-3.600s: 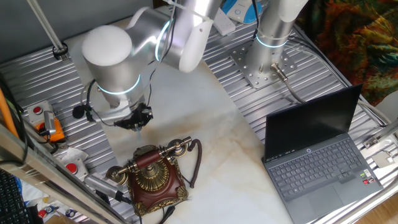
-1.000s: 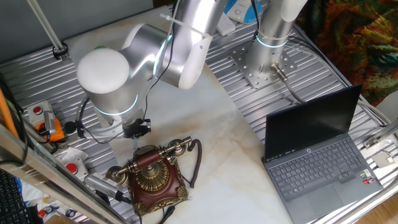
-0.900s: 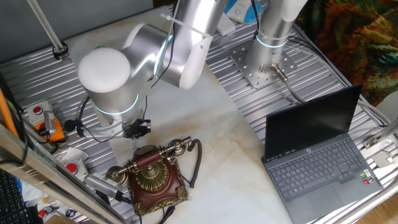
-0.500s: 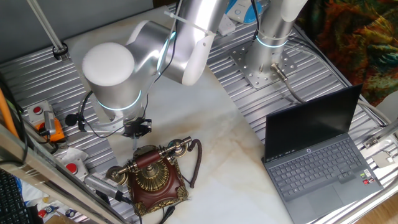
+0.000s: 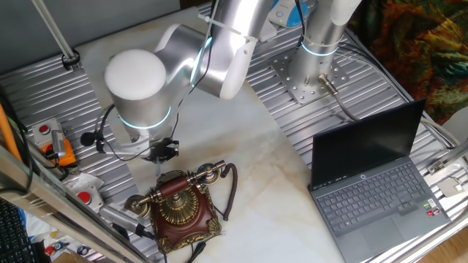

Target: Dial a number on an old rotary phone

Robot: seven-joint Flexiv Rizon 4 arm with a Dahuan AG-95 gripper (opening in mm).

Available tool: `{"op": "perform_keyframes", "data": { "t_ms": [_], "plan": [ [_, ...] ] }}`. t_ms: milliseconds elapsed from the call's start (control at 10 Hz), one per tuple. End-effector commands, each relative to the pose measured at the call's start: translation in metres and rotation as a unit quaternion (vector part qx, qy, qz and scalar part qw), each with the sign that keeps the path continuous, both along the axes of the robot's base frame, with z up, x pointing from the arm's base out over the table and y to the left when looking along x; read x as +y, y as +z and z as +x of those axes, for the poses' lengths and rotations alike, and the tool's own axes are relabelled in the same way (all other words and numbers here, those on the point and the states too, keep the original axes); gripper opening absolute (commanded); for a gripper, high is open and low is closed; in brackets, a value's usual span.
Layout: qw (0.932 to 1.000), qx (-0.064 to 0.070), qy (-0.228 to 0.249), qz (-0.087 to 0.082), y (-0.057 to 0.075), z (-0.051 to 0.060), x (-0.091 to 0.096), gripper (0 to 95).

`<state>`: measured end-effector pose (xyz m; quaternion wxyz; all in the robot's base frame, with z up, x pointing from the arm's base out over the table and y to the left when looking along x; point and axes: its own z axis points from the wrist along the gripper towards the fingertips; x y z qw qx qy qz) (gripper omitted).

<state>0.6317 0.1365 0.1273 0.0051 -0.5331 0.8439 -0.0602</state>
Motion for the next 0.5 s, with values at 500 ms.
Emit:
{"op": "perform_keyframes", "data": {
  "t_ms": [500],
  "plan": [
    [0.9998, 0.000, -0.020, -0.008, 0.0006, 0.0006, 0.0007, 0.0]
  ]
}}
